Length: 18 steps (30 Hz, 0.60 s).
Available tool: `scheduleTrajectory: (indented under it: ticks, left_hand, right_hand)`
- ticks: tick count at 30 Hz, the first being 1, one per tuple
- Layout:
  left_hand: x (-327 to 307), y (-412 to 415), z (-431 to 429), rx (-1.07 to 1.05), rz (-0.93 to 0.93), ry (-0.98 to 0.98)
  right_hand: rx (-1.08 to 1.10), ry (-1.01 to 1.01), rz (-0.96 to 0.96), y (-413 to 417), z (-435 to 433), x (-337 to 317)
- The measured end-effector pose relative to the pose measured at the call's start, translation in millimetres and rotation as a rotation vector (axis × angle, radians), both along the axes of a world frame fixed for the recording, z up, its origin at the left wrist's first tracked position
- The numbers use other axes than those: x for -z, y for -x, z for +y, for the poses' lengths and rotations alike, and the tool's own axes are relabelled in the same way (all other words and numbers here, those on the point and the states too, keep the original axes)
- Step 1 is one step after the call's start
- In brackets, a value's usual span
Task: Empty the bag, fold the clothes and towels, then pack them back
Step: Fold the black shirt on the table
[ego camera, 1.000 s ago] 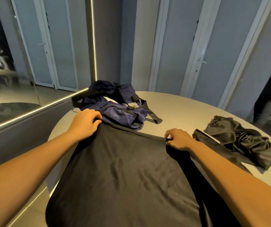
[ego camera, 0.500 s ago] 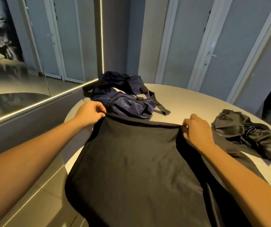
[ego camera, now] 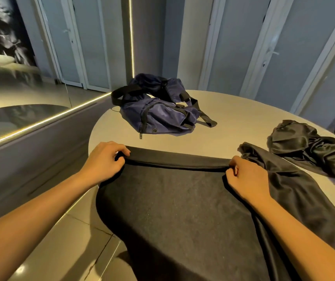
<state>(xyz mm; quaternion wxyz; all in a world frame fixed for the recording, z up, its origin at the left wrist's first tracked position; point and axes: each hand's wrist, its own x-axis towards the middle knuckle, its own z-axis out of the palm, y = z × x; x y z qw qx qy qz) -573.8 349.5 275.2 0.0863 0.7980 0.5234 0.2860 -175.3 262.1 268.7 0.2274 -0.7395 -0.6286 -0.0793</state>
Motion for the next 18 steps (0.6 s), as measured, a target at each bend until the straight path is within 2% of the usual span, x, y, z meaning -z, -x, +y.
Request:
scheduleTrajectory:
  ticks: [5, 8, 14, 18]
  left_hand:
    - [-4, -8, 3, -0.117, -0.219, 0.015]
    - [-5, -7, 3, -0.115, -0.252, 0.038]
    - [-6, 2, -1, -0.055, 0.026, 0.173]
    - [-19, -20, -10, -0.029, 0.215, 0.051]
  right_hand:
    - [-0.032, -0.04, 0.001, -1, -1, 0]
    - [-0.056, -0.036, 0.002, -2, -2, 0]
    - [-0.052, 0.03, -0.034, -2, -1, 0]
    - [-0.066, 0.038, -0.034, -3, 1, 2]
